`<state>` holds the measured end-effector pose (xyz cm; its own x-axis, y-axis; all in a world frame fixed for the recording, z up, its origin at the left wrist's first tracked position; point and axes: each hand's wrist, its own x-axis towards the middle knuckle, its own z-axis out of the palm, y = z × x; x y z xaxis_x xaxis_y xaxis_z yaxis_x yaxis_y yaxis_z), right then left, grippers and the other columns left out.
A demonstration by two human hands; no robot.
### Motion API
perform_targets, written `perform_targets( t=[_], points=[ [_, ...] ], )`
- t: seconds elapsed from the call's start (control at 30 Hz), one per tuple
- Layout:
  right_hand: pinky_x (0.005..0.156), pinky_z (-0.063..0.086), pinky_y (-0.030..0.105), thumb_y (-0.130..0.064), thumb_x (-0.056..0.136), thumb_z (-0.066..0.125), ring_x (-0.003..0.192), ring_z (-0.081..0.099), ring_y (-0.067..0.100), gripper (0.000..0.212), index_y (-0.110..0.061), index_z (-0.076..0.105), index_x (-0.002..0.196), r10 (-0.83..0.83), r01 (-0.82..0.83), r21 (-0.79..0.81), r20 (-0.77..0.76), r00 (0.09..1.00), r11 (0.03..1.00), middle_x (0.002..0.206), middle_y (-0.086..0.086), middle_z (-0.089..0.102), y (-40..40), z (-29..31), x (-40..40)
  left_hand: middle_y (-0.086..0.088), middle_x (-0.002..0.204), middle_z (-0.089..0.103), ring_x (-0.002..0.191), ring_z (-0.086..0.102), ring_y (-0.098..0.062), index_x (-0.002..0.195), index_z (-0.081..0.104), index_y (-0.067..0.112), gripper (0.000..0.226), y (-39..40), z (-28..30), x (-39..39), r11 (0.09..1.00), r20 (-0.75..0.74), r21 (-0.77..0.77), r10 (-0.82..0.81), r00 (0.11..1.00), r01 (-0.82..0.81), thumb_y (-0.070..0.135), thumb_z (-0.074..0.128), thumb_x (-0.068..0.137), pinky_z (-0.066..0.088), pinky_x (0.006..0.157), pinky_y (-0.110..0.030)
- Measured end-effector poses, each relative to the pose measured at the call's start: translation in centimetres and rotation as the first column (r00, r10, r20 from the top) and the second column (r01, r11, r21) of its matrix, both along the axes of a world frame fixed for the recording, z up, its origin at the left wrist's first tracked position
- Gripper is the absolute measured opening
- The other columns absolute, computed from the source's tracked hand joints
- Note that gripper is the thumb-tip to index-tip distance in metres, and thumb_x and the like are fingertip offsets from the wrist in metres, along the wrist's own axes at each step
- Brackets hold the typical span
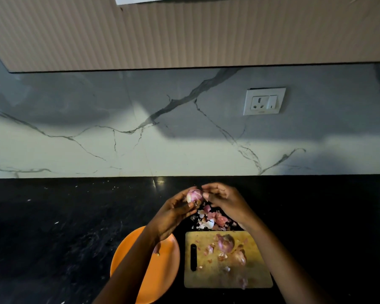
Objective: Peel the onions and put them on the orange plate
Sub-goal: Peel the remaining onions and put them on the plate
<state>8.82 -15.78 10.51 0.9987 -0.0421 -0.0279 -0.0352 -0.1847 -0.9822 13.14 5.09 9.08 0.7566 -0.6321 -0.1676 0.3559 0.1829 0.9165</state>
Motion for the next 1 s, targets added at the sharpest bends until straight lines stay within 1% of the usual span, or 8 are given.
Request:
perform_targets(
  t=[0.2, 0.33, 0.53, 0.63, 0.73, 0.83, 0.93, 1.0],
  points=[
    [0.082, 0.056, 0.026, -0.005, 0.088, 0.073, 0.091, 0.072, 0.014, 0.015, -0.018, 0.075, 0.097, -0.033, 0.029, 0.106, 0.028, 0.999, 0.994, 0.095, 0.002, 0.077, 0.4, 0.5, 0.4, -0.02, 0.138, 0.059, 0.122, 0.06, -0.027, 0.141, 0.051, 0.007, 0.059, 0.3, 0.7, 0.2, 0.998, -0.057, -0.056, -0.04, 0.998, 0.036, 0.007, 0.067, 0.084, 0.046, 0.109, -0.038],
    [0.079, 0.058, 0.027, -0.007, 0.09, 0.072, 0.091, 0.072, 0.013, 0.015, -0.017, 0.073, 0.101, -0.006, 0.003, 0.087, 0.031, 0.999, 0.996, 0.095, 0.0, 0.076, 0.5, 0.6, 0.5, -0.021, 0.138, 0.059, 0.121, 0.061, -0.027, 0.143, 0.049, 0.007, 0.065, 0.7, 0.6, 0.1, 0.993, -0.092, -0.096, -0.071, 0.993, 0.062, 0.012, 0.07, 0.082, 0.046, 0.11, -0.04],
    [0.088, 0.057, 0.025, -0.007, 0.084, 0.079, 0.102, 0.071, 0.014, 0.026, -0.018, 0.072, 0.105, -0.008, 0.0, 0.119, 0.062, 0.998, 0.993, 0.103, 0.0, 0.076, 0.8, -0.1, 0.5, -0.014, 0.137, 0.061, 0.116, 0.063, -0.022, 0.143, 0.051, 0.016, 0.053, 0.4, 0.5, 0.2, 0.999, -0.08, -0.05, -0.003, 0.997, -0.001, 0.014, 0.061, 0.091, 0.048, 0.104, -0.037],
    [0.084, 0.055, 0.024, -0.003, 0.081, 0.081, 0.099, 0.072, 0.015, 0.028, -0.018, 0.071, 0.103, -0.051, 0.044, 0.109, 0.065, 0.997, 0.993, 0.099, 0.001, 0.077, 0.9, -0.6, 0.7, -0.015, 0.136, 0.062, 0.111, 0.065, -0.021, 0.143, 0.051, 0.015, 0.051, 0.2, 0.5, 0.6, 0.998, -0.109, -0.056, 0.013, 0.994, -0.019, 0.01, 0.06, 0.093, 0.05, 0.1, -0.034],
    [0.08, 0.057, 0.025, -0.002, 0.083, 0.079, 0.092, 0.073, 0.013, 0.027, -0.019, 0.07, 0.102, -0.084, 0.078, 0.08, 0.082, 0.993, 0.994, 0.093, 0.001, 0.077, 0.9, -0.7, 0.8, -0.017, 0.134, 0.062, 0.108, 0.064, -0.022, 0.14, 0.053, 0.009, 0.057, -0.3, 0.9, 0.8, 0.998, -0.155, -0.06, 0.028, 0.987, -0.037, 0.009, 0.064, 0.084, 0.053, 0.095, -0.029],
    [0.082, 0.057, 0.026, 0.0, 0.085, 0.076, 0.091, 0.072, 0.013, 0.027, -0.018, 0.069, 0.104, -0.095, 0.092, 0.03, 0.123, 0.988, 0.995, 0.092, 0.002, 0.075, 1.1, -0.6, 0.8, -0.017, 0.131, 0.063, 0.112, 0.064, -0.022, 0.137, 0.055, 0.007, 0.055, -0.9, 1.0, 0.4, 0.999, -0.068, 0.006, 0.042, 0.997, -0.042, 0.009, 0.073, 0.085, 0.055, 0.093, -0.028],
    [0.083, 0.056, 0.023, 0.004, 0.086, 0.072, 0.09, 0.07, 0.01, 0.029, -0.018, 0.068, 0.105, -0.098, 0.099, 0.004, 0.149, 0.984, 0.995, 0.092, 0.001, 0.073, 1.4, -0.4, 0.6, -0.014, 0.124, 0.067, 0.105, 0.068, -0.016, 0.132, 0.058, 0.007, 0.042, -1.3, 0.9, 0.0, 0.988, 0.055, 0.093, 0.12, 0.991, -0.125, 0.002, 0.066, 0.091, 0.054, 0.084, -0.023],
    [0.084, 0.056, 0.022, 0.004, 0.086, 0.071, 0.092, 0.069, 0.007, 0.032, -0.022, 0.067, 0.104, -0.138, 0.145, -0.034, 0.144, 0.98, 0.989, 0.095, -0.002, 0.072, 1.1, -0.5, 0.6, -0.012, 0.122, 0.068, 0.105, 0.068, -0.015, 0.132, 0.059, 0.009, 0.041, -1.3, 0.9, 0.0, 0.984, 0.068, 0.096, 0.145, 0.987, -0.151, 0.0, 0.064, 0.092, 0.054, 0.084, -0.023]
  ],
)
